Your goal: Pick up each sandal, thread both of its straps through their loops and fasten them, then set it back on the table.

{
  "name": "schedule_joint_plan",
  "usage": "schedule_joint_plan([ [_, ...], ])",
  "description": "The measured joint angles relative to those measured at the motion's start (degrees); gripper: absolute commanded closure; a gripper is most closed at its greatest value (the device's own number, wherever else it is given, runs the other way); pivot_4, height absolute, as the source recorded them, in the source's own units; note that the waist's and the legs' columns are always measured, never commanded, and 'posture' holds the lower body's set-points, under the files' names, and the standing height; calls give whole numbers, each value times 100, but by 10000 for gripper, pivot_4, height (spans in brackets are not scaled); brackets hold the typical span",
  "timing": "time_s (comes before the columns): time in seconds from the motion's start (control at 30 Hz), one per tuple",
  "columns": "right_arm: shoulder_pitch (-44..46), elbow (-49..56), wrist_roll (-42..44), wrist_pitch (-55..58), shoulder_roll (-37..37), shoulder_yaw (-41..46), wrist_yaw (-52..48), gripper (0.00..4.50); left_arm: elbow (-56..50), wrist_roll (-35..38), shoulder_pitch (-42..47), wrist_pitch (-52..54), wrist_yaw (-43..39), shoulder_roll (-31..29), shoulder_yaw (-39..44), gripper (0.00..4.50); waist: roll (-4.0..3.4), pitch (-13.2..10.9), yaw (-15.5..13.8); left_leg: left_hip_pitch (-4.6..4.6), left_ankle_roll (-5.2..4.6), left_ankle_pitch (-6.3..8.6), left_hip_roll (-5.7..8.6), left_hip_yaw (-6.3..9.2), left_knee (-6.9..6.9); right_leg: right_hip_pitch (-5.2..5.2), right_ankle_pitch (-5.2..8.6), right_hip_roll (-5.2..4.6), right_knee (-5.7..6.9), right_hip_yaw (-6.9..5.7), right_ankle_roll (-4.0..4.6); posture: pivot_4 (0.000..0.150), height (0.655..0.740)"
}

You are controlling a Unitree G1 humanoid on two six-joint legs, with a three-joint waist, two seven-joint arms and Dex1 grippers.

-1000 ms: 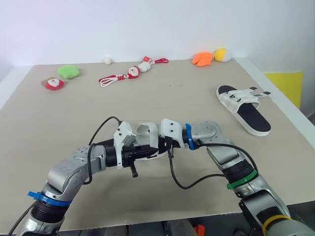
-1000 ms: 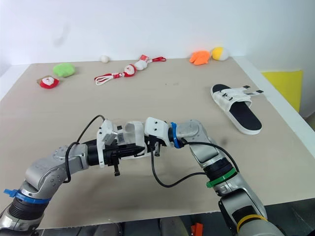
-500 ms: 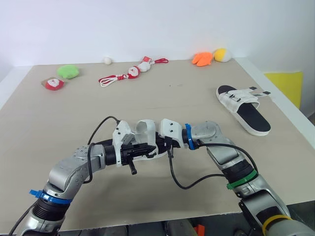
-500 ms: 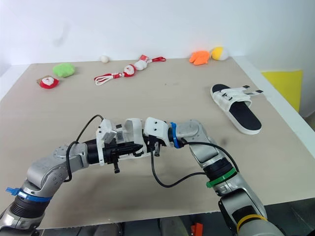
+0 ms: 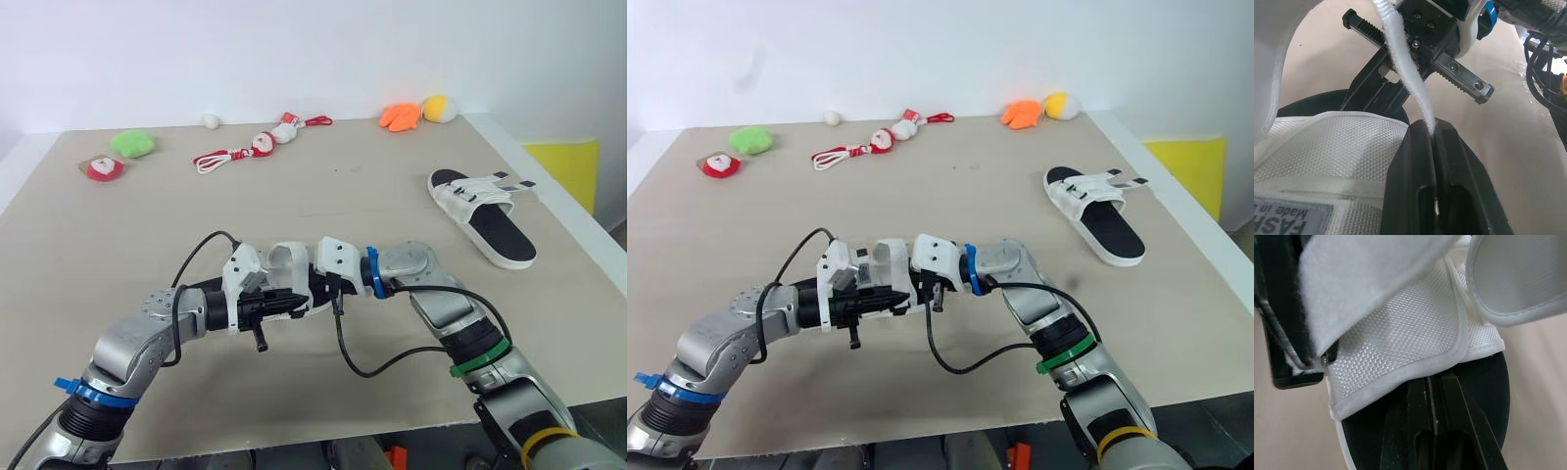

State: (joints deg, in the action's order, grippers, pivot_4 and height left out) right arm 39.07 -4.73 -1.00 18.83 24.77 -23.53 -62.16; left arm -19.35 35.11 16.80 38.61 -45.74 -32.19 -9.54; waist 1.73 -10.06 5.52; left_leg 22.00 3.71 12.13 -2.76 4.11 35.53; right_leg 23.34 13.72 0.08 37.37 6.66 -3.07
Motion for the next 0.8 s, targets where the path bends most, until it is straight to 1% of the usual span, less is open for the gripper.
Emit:
schedule_joint_plan([
  [0.03,0,0,0,0,0,0,1,45000,-4,0,-10,2,-15,-32,0,27210,0,0,0,1,0,0,0,0,0,1,0,0,0,0,0,1500,7400],
  [0.1,0,0,0,0,0,0,1,45000,-33,-8,-34,6,-62,-105,19,18786,0,0,1,1,0,0,0,0,-1,1,1,0,0,0,1,1500,7400],
  [0.2,0,5,2,-2,0,-1,1,45000,-159,-7,-104,31,-130,-250,50,3965,0,0,10,2,0,0,0,0,-4,2,4,0,0,0,3,1500,7400],
  [0.23,0,6,4,-1,0,-1,-1,45000,-215,7,-140,56,-165,-299,81,742,0,0,10,2,0,0,0,0,-6,3,4,0,0,0,3,1500,7400],
  [0.3,0,10,10,1,0,1,-3,45000,-332,101,-242,97,-206,-359,191,742,0,-1,12,2,0,1,0,0,-7,4,4,0,0,0,2,1500,7400],
  [0.37,3,18,13,4,0,0,-2,45000,-425,312,-337,274,-205,-476,471,742,1,-2,14,3,0,1,-1,0,-8,7,5,0,0,-1,3,1500,7400],
  [0.47,-13,50,20,6,7,0,-10,45000,-639,923,-625,673,-217,-726,1138,742,2,-6,25,9,-2,3,-3,0,-11,12,7,0,0,-2,2,1500,7400],
  [0.53,-25,70,29,10,20,-1,-34,45000,-843,1548,-917,1027,-219,-956,1745,742,4,-8,24,12,-3,7,-3,0,-11,14,12,-2,0,-2,2,1500,7400],
  [0.6,-38,95,37,11,27,0,-44,45000,-1082,2109,-1258,1277,-251,-1159,2170,742,7,-11,25,14,6,13,-3,0,-10,13,16,-3,-5,-2,7,1500,7400],
  [0.67,-43,107,48,13,34,0,-62,45000,-1334,2612,-1651,1489,-332,-1319,2409,742,7,-11,27,13,15,19,-3,-2,-10,13,17,-6,-6,-2,6,1500,7400],
  [0.73,-40,105,57,14,34,-3,-67,45000,-1536,2869,-1970,1568,-380,-1435,2514,742,9,-12,28,13,16,20,-3,-2,-10,14,22,-5,-6,-2,15,1500,7400],
  [0.8,-37,100,58,16,34,-3,-65,45000,-1695,2906,-2187,1565,-399,-1487,2525,742,8,-12,26,12,16,20,-3,-2,-10,14,27,-5,-6,-2,23,1500,7400],
])
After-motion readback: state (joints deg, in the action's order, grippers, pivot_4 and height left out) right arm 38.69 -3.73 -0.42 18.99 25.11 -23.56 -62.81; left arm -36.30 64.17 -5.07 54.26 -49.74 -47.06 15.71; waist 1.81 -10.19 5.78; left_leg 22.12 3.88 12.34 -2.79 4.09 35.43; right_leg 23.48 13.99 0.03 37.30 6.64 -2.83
